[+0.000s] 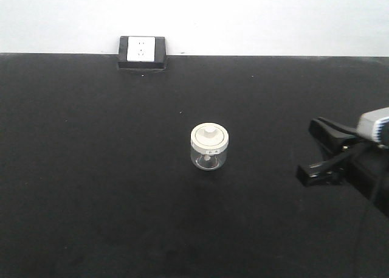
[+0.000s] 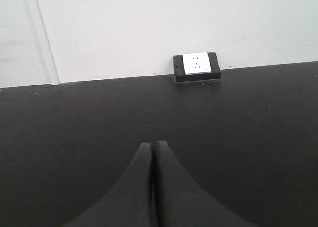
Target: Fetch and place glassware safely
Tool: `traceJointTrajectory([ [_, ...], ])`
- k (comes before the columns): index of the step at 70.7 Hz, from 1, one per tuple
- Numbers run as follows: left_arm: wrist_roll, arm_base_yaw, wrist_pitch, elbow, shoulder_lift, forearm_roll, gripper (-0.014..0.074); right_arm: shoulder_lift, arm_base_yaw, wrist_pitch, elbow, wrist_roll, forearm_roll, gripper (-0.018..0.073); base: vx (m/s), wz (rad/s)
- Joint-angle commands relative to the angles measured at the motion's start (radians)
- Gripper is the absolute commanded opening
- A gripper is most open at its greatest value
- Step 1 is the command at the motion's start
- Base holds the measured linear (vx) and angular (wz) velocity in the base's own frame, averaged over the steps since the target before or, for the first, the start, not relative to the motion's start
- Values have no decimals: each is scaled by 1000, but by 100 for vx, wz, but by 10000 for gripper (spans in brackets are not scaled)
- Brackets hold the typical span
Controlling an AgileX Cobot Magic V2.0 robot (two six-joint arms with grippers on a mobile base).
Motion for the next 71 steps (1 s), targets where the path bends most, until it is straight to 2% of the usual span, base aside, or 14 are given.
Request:
traceJointTrajectory([
  [1, -8, -6, -74, -24, 12, -6, -7, -101, -8, 25, -23, -45, 48, -3, 0, 0],
  [16, -8, -6, -74, -24, 12, -6, -7, -282, -8, 221, -23, -183, 141, -3, 0, 0],
  [71, -8, -6, -74, -24, 12, -6, -7, -705, -8, 618, -23, -185, 128, -2, 0, 0],
])
